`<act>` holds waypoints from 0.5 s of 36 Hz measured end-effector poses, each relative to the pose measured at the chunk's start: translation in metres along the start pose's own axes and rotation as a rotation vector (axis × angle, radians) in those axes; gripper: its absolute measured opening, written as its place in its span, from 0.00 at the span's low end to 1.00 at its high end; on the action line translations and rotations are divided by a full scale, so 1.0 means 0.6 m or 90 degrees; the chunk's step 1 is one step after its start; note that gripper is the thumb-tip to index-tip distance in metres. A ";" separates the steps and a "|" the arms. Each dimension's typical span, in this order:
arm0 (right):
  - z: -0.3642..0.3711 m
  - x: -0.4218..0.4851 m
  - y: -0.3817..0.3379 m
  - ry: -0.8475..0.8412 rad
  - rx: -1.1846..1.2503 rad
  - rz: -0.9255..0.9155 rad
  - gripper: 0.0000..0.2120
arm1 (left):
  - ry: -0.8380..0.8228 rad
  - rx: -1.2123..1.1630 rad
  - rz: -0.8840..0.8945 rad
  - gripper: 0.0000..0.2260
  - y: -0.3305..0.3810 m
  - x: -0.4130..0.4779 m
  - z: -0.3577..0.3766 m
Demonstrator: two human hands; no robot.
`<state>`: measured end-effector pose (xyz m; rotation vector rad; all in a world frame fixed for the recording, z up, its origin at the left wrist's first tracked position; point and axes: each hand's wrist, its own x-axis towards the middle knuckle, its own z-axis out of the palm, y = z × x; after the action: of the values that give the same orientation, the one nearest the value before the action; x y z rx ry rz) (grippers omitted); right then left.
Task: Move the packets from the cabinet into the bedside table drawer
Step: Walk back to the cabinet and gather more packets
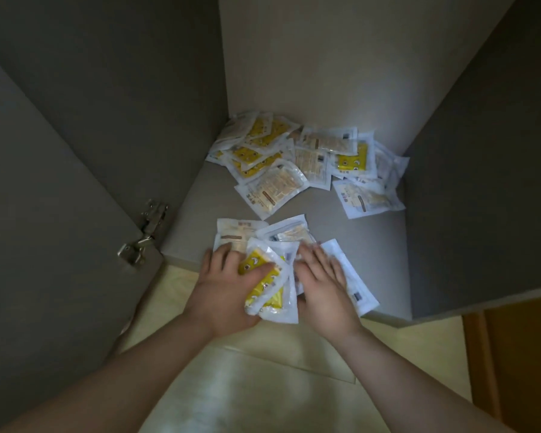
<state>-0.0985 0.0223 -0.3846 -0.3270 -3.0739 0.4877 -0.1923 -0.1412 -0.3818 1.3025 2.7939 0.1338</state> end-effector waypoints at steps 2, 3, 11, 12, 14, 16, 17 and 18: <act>-0.012 0.001 0.008 -0.027 -0.032 0.056 0.39 | 0.011 0.004 -0.018 0.40 -0.006 0.003 0.003; -0.021 0.003 0.013 -0.065 -0.048 0.111 0.42 | 0.007 0.000 -0.037 0.39 -0.009 0.007 -0.001; -0.039 0.017 0.009 -0.138 0.179 0.309 0.39 | -0.163 -0.075 -0.175 0.46 0.012 0.023 -0.007; -0.039 0.024 0.005 -0.123 0.217 0.311 0.35 | -0.178 -0.087 -0.168 0.48 0.018 0.027 -0.007; -0.039 0.039 -0.006 -0.100 0.292 0.317 0.30 | -0.217 -0.104 -0.141 0.51 0.035 0.033 -0.013; -0.036 0.052 -0.021 -0.101 0.333 0.316 0.30 | -0.239 -0.133 -0.122 0.48 0.055 0.035 -0.017; -0.033 0.056 -0.028 -0.102 0.345 0.312 0.30 | -0.236 -0.156 -0.120 0.44 0.064 0.036 -0.019; -0.029 0.060 -0.035 -0.097 0.360 0.310 0.30 | -0.219 -0.183 -0.127 0.41 0.070 0.036 -0.021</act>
<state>-0.1371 0.0159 -0.3621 -1.0479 -2.7877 1.4038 -0.1752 -0.0981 -0.3653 0.8822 2.4799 0.2619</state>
